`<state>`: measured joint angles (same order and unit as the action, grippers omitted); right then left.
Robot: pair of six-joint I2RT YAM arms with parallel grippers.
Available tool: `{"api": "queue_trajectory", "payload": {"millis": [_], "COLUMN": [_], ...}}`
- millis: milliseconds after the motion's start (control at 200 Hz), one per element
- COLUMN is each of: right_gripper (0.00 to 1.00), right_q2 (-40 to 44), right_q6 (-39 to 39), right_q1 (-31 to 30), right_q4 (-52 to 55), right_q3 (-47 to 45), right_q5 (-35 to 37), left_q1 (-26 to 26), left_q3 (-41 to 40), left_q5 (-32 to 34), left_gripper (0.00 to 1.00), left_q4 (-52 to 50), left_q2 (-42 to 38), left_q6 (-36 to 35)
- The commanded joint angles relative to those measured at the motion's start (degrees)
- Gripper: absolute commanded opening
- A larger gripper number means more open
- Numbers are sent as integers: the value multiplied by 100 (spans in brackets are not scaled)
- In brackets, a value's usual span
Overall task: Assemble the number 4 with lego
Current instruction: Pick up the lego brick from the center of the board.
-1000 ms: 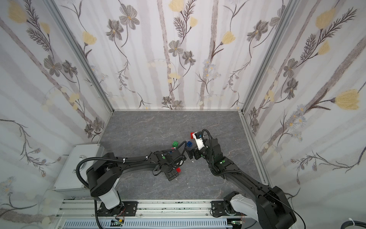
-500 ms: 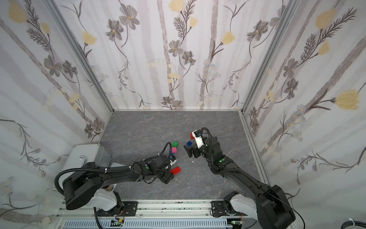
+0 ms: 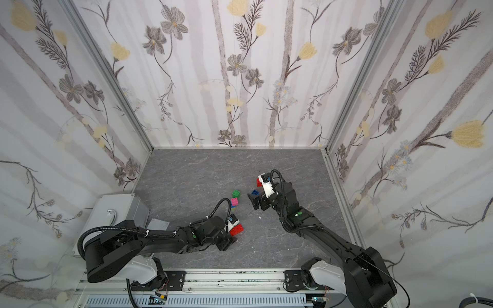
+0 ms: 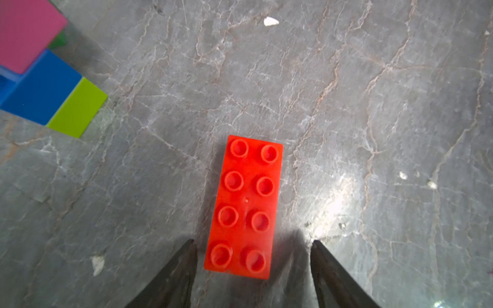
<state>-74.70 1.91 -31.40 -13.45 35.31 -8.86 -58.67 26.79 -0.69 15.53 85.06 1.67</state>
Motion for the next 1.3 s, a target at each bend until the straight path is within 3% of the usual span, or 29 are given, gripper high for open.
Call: {"api": "queue_trajectory", "payload": {"millis": [0,115,240,350,620,769,864,999,1139,1294], "right_gripper": [100,100,100,100,100,100,100,100,99,98], "right_q2": [-27,-10,50,85,212,252,77,-542,-1184,-1517], "right_q6": [-5,-2,-14,-24,152,588,963,1156,1409,1672], "right_q1": [0,2,2,2,-5,2,2,-2,2,47], "right_q4": [-58,-57,-47,-41,64,176,532,1688,2279,2119], "right_q3": [56,55,22,0,4,48,268,1161,1796,1990], "right_q5": [-36,-30,-29,-11,16,156,-71,-495,-1132,-1861], "left_q1": [3,5,6,5,22,193,544,1247,2059,2437], "left_q3": [26,50,46,-12,-35,-158,-88,272,519,1398], "left_q5": [261,154,74,69,181,166,69,-70,-829,-806], "left_gripper": [68,65,54,52,24,0,0,0,0,0], "left_q4": [220,285,293,271,197,35,-329,-1077,-752,-2190], "left_q2": [114,259,280,185,81,-522,-1193,-1784,-1663,-1086], "left_q6": [-104,-133,-106,-80,-30,30,-107,-972,-1495,-2922]}}
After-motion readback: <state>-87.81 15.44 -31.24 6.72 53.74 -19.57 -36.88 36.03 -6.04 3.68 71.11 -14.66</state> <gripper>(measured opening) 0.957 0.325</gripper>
